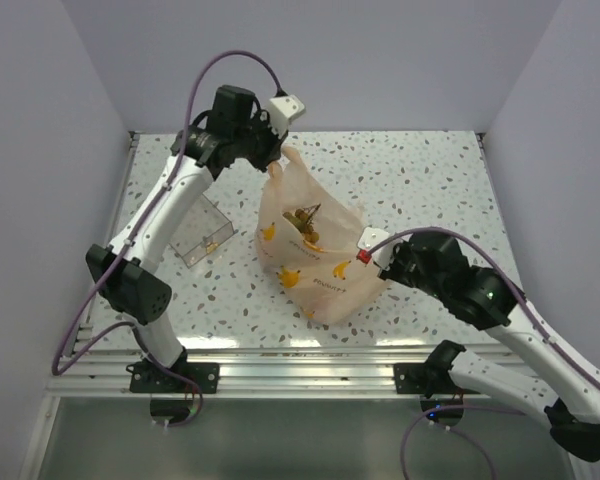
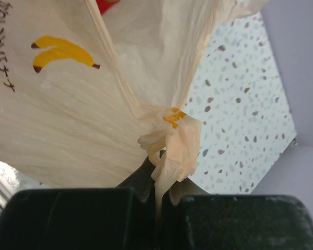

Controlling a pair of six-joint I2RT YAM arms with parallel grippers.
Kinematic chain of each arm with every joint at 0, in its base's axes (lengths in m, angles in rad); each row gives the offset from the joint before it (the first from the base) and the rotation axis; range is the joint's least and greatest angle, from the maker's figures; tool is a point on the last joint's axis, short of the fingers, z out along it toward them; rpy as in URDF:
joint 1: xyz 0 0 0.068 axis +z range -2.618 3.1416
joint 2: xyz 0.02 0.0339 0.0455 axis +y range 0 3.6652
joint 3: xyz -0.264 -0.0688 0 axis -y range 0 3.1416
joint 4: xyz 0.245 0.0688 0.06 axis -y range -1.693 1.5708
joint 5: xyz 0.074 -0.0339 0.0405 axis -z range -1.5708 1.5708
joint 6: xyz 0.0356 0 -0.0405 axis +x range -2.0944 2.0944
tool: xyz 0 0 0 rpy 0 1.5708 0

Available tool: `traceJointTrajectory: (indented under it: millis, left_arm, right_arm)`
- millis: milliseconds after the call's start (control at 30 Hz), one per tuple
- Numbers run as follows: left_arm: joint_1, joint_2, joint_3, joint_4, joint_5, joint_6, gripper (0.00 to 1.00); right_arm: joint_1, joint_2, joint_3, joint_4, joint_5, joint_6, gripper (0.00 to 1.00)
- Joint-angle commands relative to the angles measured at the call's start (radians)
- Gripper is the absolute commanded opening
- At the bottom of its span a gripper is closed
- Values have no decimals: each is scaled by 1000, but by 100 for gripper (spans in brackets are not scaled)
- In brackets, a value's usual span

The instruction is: Place the fake fruits into the plastic bag and tie a complex knot

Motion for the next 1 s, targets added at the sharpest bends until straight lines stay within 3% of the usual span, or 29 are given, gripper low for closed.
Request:
traceJointTrajectory:
  millis: [0, 200, 367, 433, 600, 767, 967]
  left_arm:
    - [-50, 20, -53, -154, -93, 53, 0]
    - [-15, -116, 21, 31, -91, -6, 0]
    - [15, -161, 78, 16, -157, -23, 0]
    - [25, -191, 27, 37, -193, -23, 0]
    - [26, -199, -11, -90, -177, -31, 0]
    - [25, -268, -69, -79, -239, -55, 0]
    - [25, -279, -256, -58, -142, -126, 2]
  right_arm:
    - [0, 7, -31, 27, -44, -19, 0]
    - [-1, 132, 334, -6, -49, 19, 0]
    - [-3, 116, 495, 33, 58, 61, 0]
    - [-1, 79, 479, 69, 120, 67, 0]
    - [-1, 30, 356, 131, 169, 56, 0]
    - [-1, -16, 201, 284, 215, -27, 0]
    - [-1, 16, 89, 421, 105, -42, 0]
